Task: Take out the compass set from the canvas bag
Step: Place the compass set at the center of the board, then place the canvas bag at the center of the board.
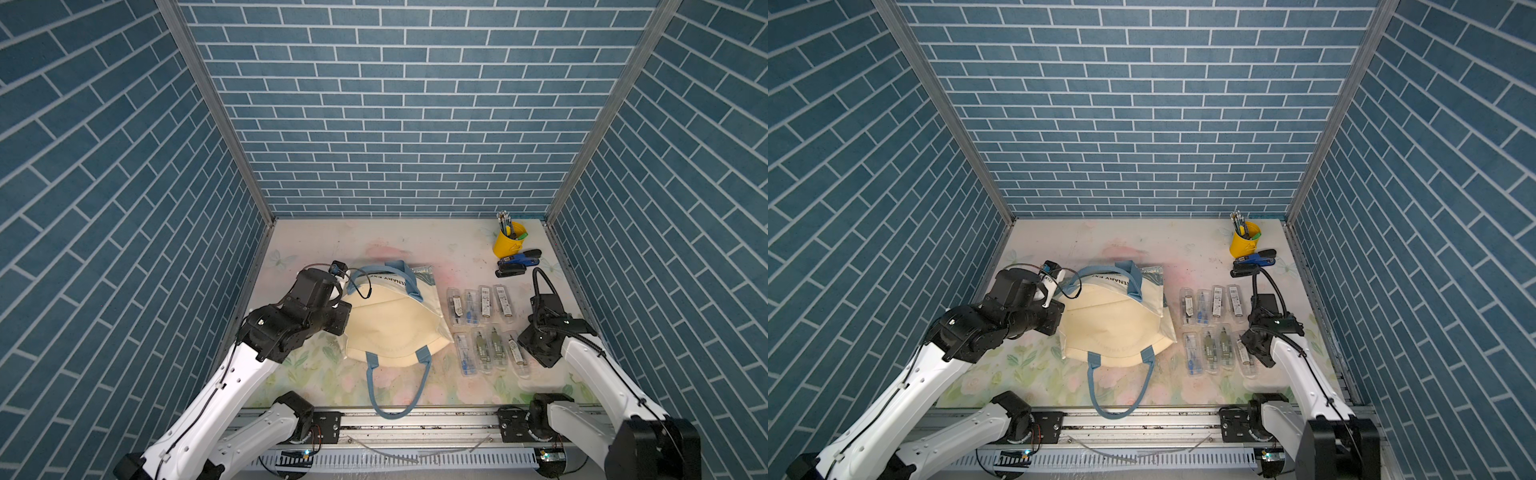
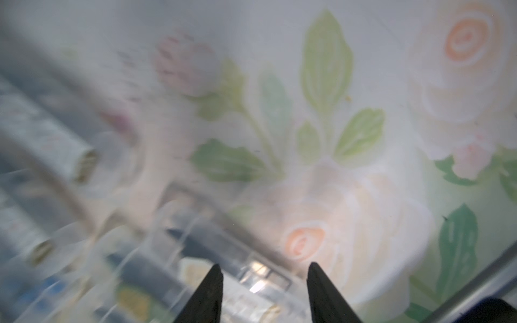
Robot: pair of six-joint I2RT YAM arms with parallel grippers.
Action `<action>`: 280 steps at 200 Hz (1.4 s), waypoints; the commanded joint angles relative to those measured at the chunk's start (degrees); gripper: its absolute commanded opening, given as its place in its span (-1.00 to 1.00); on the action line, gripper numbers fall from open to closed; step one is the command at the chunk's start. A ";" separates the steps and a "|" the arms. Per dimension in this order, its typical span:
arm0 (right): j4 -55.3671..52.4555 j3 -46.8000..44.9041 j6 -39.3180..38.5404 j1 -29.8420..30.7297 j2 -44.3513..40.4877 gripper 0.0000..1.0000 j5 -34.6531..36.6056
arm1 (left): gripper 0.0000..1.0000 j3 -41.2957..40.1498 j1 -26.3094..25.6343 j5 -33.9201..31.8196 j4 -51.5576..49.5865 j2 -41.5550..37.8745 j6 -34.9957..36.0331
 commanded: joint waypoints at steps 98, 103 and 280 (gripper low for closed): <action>15.49 4.72 5.45 35.86 -11.36 -0.14 -2.22 | -1.00 6.31 2.47 11.73 -2.66 7.31 -19.53; 16.83 3.90 6.39 37.25 -11.15 -0.13 -1.94 | -1.00 6.07 2.48 11.66 -2.37 7.11 -20.11; 18.23 27.52 0.30 40.33 24.35 -0.89 -10.53 | -1.00 5.18 4.30 12.90 -8.43 4.75 -18.72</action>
